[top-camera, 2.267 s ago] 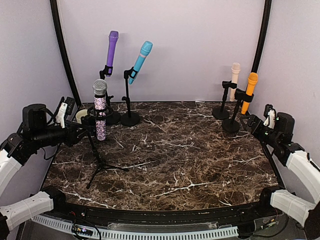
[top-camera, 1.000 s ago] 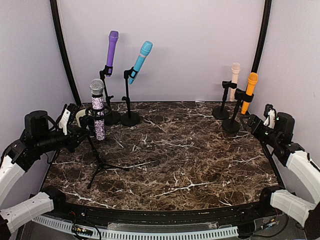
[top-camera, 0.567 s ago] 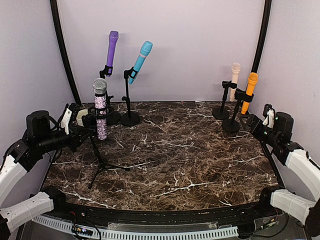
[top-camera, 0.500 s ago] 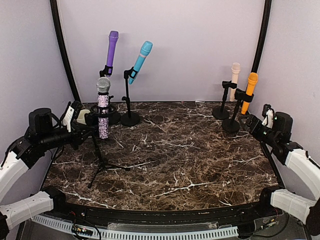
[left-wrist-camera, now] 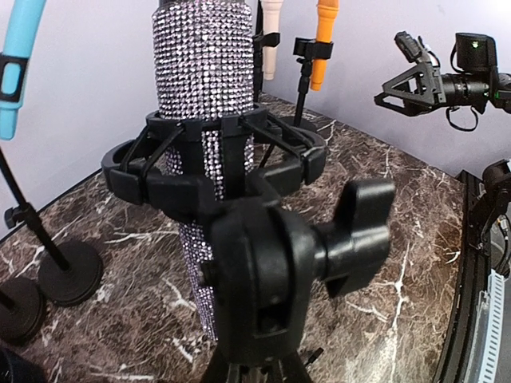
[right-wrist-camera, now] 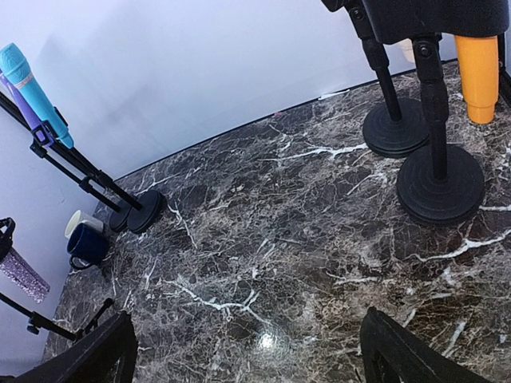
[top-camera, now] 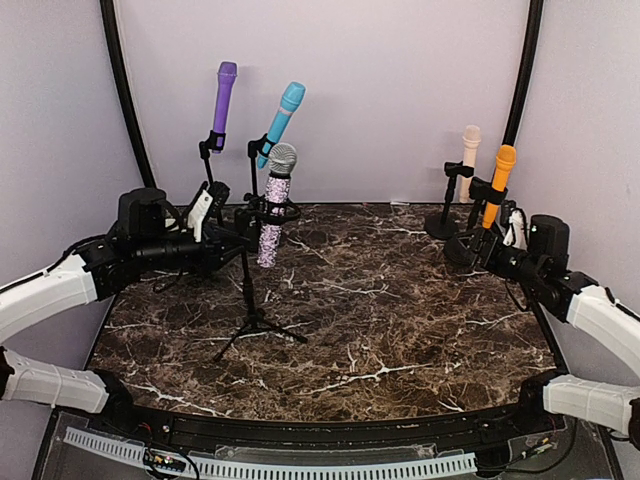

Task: Remove the microphone from the stand
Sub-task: Place the microphone stand with the microphone at the center of the board.

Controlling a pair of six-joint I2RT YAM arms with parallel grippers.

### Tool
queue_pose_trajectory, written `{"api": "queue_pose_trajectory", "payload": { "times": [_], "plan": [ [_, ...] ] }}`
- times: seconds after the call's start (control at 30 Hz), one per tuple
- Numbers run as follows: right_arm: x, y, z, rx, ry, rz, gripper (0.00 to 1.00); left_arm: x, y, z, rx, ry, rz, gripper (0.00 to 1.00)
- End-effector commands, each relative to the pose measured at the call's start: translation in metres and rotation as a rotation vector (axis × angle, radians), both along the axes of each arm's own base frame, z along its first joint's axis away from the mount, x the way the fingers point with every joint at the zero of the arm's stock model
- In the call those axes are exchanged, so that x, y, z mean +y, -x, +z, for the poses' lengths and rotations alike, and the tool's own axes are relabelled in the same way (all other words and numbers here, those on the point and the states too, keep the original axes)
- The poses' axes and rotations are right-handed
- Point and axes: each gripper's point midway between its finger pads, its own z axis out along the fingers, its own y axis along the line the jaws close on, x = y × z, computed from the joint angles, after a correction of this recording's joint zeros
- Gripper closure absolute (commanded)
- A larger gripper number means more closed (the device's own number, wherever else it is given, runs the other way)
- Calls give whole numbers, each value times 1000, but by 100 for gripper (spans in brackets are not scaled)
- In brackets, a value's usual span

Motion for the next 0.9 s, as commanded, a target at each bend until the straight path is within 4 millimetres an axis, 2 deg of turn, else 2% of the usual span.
{"api": "queue_pose_trajectory", "payload": {
  "times": [0.0, 0.03, 0.07, 0.2, 0.3, 0.63, 0.87],
  "plan": [
    [3, -5, 15, -56, 2, -8, 1, -26, -2, 90, -263, 209, -26, 100],
    [3, -5, 14, -55, 2, -6, 1, -34, -1, 86, -261, 211, -37, 100],
    [4, -5, 14, -54, 2, -5, 1, -40, 1, 92, -284, 230, -42, 100],
    [8, -4, 13, -50, -5, 8, 2, -63, -1, 92, -317, 244, -65, 100],
    [11, -2, 11, -43, -9, 20, 1, -75, -6, 86, -336, 222, -70, 100],
    [14, 5, 5, -34, -14, 17, 1, -85, -12, 79, -414, 192, -52, 100],
    [24, 6, 4, -22, 0, 34, 1, -88, -20, 50, -361, 137, -39, 100]
  ]
}}
